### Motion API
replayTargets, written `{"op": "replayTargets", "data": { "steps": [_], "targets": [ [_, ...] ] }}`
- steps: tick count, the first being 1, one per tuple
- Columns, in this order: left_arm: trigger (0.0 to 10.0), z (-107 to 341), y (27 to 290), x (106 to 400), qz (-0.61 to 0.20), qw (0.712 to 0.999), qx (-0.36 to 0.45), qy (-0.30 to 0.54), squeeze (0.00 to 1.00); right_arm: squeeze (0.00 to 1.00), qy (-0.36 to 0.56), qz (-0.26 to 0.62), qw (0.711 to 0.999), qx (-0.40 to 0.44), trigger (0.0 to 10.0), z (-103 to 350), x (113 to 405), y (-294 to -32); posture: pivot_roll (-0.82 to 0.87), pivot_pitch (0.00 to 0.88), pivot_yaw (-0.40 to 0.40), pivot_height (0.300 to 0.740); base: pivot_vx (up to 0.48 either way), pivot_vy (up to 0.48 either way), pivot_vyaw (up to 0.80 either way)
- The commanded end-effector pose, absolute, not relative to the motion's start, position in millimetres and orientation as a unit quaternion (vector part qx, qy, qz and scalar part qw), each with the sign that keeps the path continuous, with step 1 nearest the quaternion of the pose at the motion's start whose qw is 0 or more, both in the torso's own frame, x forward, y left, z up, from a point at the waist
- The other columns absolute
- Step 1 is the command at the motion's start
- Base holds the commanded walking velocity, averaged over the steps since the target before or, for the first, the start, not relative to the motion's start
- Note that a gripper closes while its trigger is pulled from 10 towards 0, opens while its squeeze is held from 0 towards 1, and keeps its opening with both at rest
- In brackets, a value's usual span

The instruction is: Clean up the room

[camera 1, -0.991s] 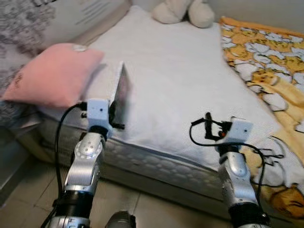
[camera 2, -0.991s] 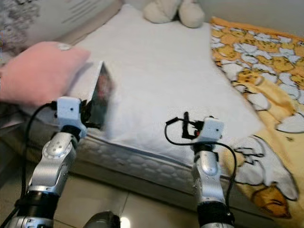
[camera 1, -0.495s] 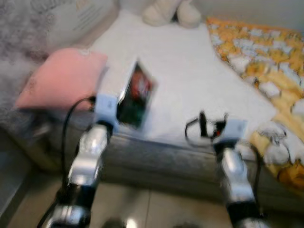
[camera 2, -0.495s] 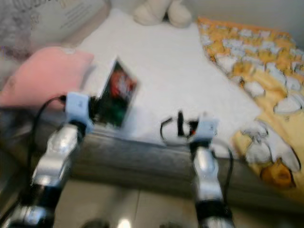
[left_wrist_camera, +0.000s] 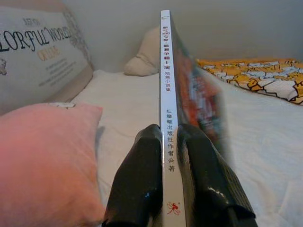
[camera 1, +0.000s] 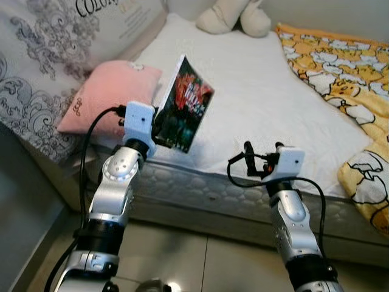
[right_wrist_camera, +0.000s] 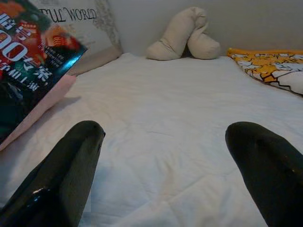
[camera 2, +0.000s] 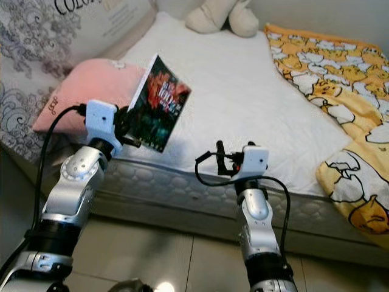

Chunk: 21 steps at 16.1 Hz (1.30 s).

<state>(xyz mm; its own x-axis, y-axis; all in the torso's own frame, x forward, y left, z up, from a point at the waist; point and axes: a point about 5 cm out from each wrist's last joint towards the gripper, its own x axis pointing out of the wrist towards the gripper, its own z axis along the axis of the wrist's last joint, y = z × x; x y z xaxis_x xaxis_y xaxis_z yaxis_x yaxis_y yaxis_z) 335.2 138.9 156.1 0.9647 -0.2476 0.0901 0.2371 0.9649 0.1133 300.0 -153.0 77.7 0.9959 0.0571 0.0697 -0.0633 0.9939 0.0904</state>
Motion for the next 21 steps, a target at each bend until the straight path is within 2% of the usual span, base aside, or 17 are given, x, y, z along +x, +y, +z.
{"op": "replayTargets", "data": {
  "steps": [1, 3, 17, 19, 21],
  "targets": [
    [10.0, 166, 143, 337, -0.105, 0.991, 0.045, -0.076, 0.00, 0.00, -0.071, 0.013, 0.997, 0.038, 10.0, 93, 304, -162, 0.09, 0.000, -0.036, 0.740, 0.469, 0.000, 0.00],
    [10.0, 163, 143, 336, -0.102, 0.992, 0.031, -0.071, 0.00, 0.00, -0.075, -0.009, 0.996, 0.044, 10.0, 97, 306, -173, 0.09, 0.000, -0.037, 0.740, 0.467, 0.000, 0.00],
    [10.0, 155, 138, 337, -0.117, 0.992, 0.025, -0.049, 0.00, 0.00, -0.059, 0.007, 0.997, 0.044, 10.0, 93, 307, -170, 0.09, 0.000, -0.041, 0.740, 0.466, 0.000, 0.00],
    [10.0, 154, 143, 355, -0.125, 0.992, 0.007, -0.019, 0.00, 0.00, -0.057, 0.020, 0.997, 0.043, 10.0, 95, 304, -171, 0.07, 0.028, -0.066, 0.740, 0.000, 0.000, 0.00],
    [10.0, 151, 131, 370, -0.172, 0.984, -0.034, 0.009, 0.00, 0.00, -0.055, 0.035, 0.997, 0.032, 10.0, 98, 301, -174, 0.03, 0.056, -0.085, 0.740, 0.000, 0.000, 0.00]
  ]
}}
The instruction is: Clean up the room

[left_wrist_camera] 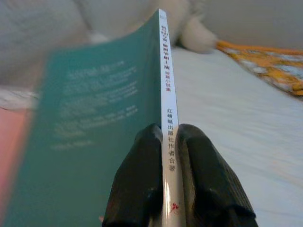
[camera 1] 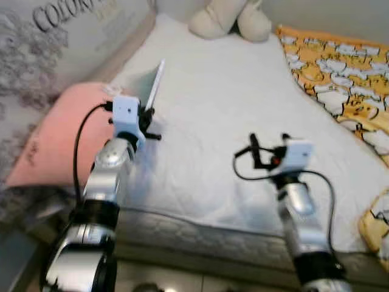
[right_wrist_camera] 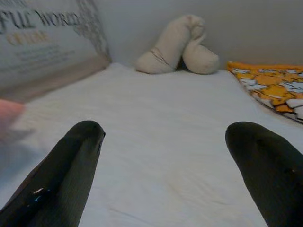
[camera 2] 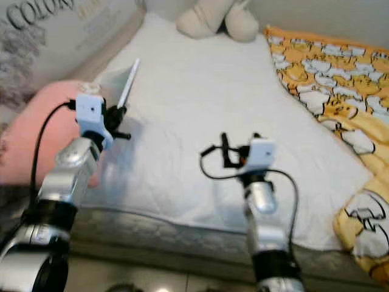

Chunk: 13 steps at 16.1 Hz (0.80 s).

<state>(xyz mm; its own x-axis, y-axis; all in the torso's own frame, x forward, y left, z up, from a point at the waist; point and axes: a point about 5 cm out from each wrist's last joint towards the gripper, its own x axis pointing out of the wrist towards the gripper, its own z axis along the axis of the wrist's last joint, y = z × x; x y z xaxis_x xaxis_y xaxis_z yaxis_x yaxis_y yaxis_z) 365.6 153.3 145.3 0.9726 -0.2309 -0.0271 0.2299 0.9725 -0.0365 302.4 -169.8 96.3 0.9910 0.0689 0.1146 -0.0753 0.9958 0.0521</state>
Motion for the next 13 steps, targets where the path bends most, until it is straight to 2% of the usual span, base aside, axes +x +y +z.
{"op": "replayTargets", "data": {
  "steps": [1, 4, 8, 13],
  "targets": [
    [10.0, 152, 122, 376, -0.197, 0.979, -0.049, 0.021, 0.00, 0.00, -0.055, 0.041, 0.997, 0.025, 10.0, 100, 298, -176, 0.02, 0.063, -0.088, 0.740, 0.000, 0.000, 0.00],
    [10.0, 156, 115, 385, -0.215, 0.973, -0.077, 0.041, 0.00, 0.00, -0.053, 0.042, 0.998, 0.022, 10.0, 100, 289, -181, -0.03, 0.084, -0.084, 0.740, 0.000, 0.000, 0.00],
    [10.0, 159, 136, 397, -0.163, 0.977, -0.129, 0.050, 0.00, 0.00, -0.026, 0.061, 0.998, 0.014, 10.0, 100, 266, -187, -0.10, 0.156, -0.116, 0.740, 0.000, 0.000, 0.00],
    [10.0, 113, 168, 383, -0.036, 0.957, -0.267, 0.103, 0.00, 0.00, 0.004, 0.071, 0.997, -0.009, 10.0, 106, 244, -201, -0.19, 0.194, -0.166, 0.740, 0.000, 0.000, 0.00]
  ]
}}
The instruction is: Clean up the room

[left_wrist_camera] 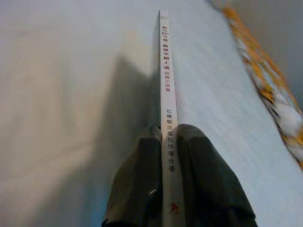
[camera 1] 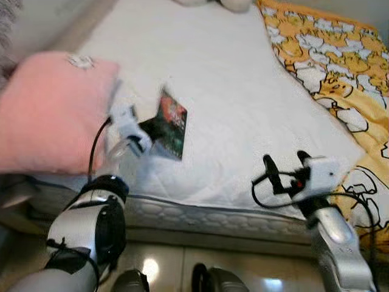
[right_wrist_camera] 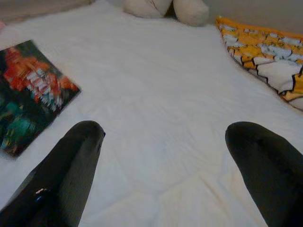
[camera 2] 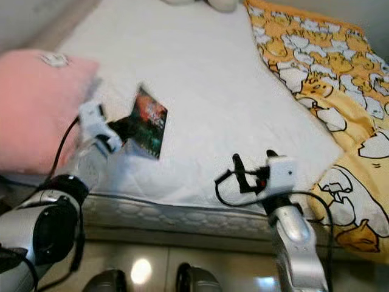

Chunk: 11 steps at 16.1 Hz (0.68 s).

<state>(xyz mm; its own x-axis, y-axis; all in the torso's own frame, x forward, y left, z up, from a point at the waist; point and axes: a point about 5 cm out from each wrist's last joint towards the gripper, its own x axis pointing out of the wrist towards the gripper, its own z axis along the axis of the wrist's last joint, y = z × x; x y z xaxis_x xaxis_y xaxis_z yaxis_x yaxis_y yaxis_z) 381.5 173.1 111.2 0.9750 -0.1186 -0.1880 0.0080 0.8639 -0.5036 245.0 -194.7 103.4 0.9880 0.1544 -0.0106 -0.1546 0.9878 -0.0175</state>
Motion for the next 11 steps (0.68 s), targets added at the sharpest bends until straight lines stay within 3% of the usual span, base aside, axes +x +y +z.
{"op": "replayTargets", "data": {
  "steps": [1, 4, 5, 9, 11],
  "targets": [
    [10.0, 104, 172, 379, -0.016, 0.955, -0.275, 0.114, 0.00, 0.00, 0.009, 0.071, 0.997, -0.010, 10.0, 107, 242, -202, -0.20, 0.199, -0.171, 0.740, 0.000, 0.000, 0.00],
    [10.0, 93, 190, 371, 0.035, 0.950, -0.289, 0.115, 0.00, 0.00, 0.017, 0.071, 0.997, -0.008, 10.0, 109, 236, -203, -0.20, 0.209, -0.177, 0.740, 0.000, 0.000, 0.00],
    [10.0, 100, 207, 372, 0.068, 0.946, -0.303, 0.090, 0.00, 0.00, 0.024, 0.077, 0.997, 0.000, 10.0, 108, 233, -201, -0.20, 0.210, -0.179, 0.740, 0.000, 0.000, 0.00],
    [10.0, 115, 248, 369, 0.120, 0.950, -0.283, 0.050, 0.00, 0.00, 0.076, 0.199, 0.976, 0.040, 10.0, 103, 222, -175, -0.19, 0.217, -0.191, 0.740, 0.000, 0.000, 0.00],
    [10.0, 121, 261, 368, 0.136, 0.951, -0.275, 0.036, 0.00, 0.00, 0.085, 0.201, 0.975, 0.032, 10.0, 103, 225, -182, -0.19, 0.220, -0.196, 0.740, 0.000, 0.000, 0.00]
  ]
}}
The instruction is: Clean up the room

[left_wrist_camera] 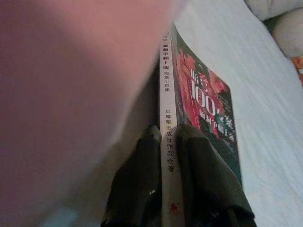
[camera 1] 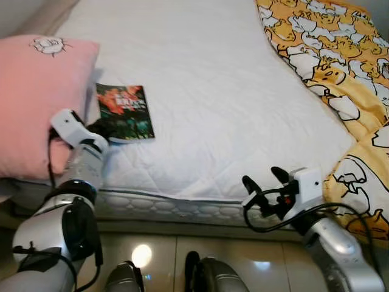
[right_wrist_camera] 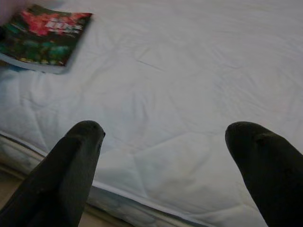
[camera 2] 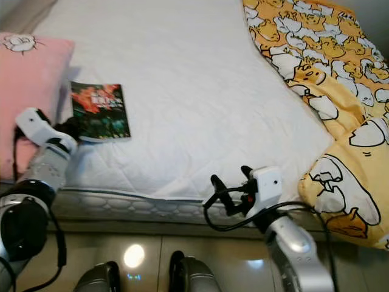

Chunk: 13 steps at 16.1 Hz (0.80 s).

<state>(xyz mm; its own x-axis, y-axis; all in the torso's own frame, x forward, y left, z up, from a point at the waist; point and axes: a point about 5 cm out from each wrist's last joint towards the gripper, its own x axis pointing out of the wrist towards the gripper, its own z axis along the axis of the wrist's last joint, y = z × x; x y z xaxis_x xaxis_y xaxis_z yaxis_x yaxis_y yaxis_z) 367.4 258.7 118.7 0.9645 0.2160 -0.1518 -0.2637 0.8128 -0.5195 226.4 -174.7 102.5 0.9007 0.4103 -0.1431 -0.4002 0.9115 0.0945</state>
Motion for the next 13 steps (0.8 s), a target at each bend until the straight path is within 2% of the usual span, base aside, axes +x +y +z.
{"op": "replayTargets", "data": {
  "steps": [1, 4, 8, 13],
  "targets": [
    [10.0, 122, 263, 367, 0.138, 0.952, -0.273, 0.036, 0.00, 0.00, 0.088, 0.202, 0.975, 0.032, 10.0, 104, 225, -183, -0.19, 0.222, -0.202, 0.740, 0.000, 0.000, 0.00],
    [10.0, 116, 256, 367, 0.110, 0.964, -0.234, 0.056, 0.00, 0.00, 0.101, 0.226, 0.968, 0.039, 10.0, 104, 222, -180, -0.20, 0.228, -0.205, 0.740, 0.000, 0.000, 0.00],
    [10.0, 108, 245, 365, 0.039, 0.984, -0.143, 0.097, 0.00, 0.00, 0.097, 0.245, 0.963, 0.060, 10.0, 102, 223, -176, -0.19, 0.231, -0.194, 0.740, 0.000, 0.000, 0.00],
    [10.0, 105, 262, 358, 0.044, 0.989, -0.087, 0.113, 0.00, 0.00, 0.072, 0.256, 0.961, 0.071, 10.0, 102, 236, -165, -0.17, 0.238, -0.186, 0.740, 0.000, 0.000, 0.00]
  ]
}}
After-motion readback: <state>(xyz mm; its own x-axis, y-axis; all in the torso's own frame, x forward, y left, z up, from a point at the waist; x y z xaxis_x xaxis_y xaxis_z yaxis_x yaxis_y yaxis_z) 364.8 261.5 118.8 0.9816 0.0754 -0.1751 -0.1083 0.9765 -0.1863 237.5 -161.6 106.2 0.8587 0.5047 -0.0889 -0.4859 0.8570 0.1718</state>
